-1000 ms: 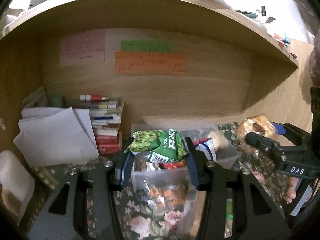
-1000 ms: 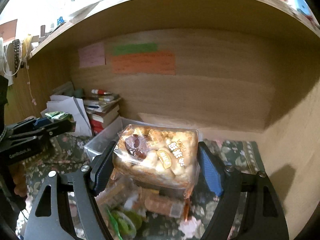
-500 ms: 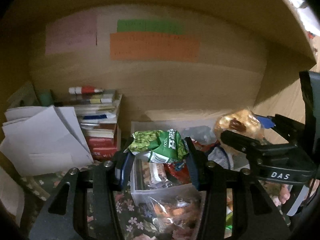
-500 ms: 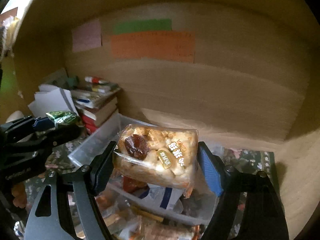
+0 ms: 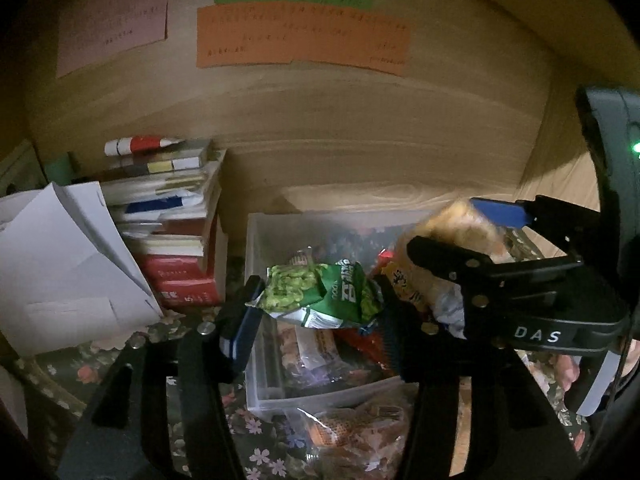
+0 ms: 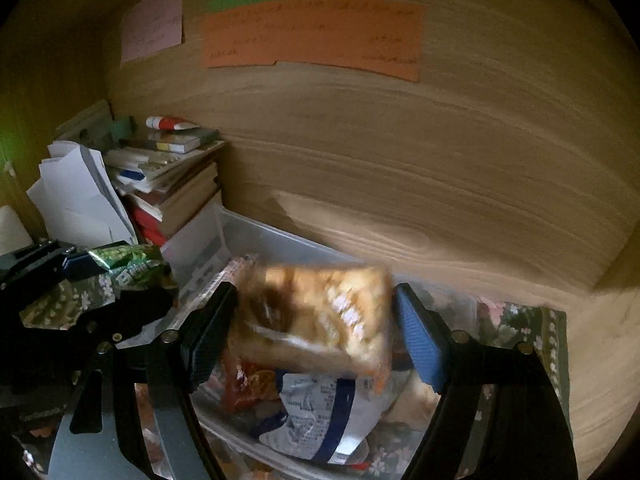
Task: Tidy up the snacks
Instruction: 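Carry both snacks over the clear bin and open both tools to drop them, then move both open tools back over the remaining snack pile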
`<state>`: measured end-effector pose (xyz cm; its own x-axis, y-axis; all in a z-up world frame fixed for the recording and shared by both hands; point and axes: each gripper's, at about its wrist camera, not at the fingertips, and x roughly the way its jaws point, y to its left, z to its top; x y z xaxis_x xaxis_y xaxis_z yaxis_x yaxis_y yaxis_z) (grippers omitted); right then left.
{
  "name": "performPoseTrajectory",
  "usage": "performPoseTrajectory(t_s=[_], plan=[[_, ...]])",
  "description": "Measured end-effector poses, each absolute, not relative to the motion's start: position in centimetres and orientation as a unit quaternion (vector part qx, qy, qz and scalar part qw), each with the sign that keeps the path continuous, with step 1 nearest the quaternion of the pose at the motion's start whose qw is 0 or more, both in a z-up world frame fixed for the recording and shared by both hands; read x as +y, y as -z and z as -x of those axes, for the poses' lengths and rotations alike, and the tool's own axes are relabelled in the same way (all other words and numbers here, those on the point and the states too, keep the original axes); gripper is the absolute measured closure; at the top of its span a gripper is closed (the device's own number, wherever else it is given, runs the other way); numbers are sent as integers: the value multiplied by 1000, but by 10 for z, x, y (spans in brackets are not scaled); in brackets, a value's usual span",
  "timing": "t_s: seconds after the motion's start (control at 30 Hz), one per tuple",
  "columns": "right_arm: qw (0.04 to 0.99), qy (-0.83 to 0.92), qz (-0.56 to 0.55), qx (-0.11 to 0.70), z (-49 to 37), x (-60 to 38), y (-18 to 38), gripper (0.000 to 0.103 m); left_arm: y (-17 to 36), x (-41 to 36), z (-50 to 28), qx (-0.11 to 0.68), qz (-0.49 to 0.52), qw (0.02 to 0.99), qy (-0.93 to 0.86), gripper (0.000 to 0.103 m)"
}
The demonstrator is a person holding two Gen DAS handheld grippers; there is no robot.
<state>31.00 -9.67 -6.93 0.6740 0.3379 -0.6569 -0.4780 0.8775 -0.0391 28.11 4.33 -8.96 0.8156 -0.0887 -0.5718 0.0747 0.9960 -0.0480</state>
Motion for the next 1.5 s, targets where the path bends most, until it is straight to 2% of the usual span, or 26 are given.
performPoseTrajectory(t_s=[0.2, 0.43, 0.63, 0.77, 0.9, 1.5], plan=[[911, -227, 108, 327, -303, -103, 63, 21, 88, 48, -278, 296, 23, 954, 42, 38], [916, -232, 94, 315, -282, -117, 52, 21, 74, 48, -260, 281, 24, 958, 45, 37], [919, -239, 95, 300, -253, -125, 46, 21, 67, 44, -235, 269, 16, 962, 50, 29], [919, -248, 92, 294, -229, -131, 46, 21, 66, 41, -215, 263, 15, 963, 50, 20], [919, -248, 99, 291, -203, -134, 53, 20, 71, 37, -193, 262, 9, 964, 50, 17], [904, -231, 58, 355, -132, -157, 110, 15, 151, 26, -128, 338, 8, 940, 50, 16]])
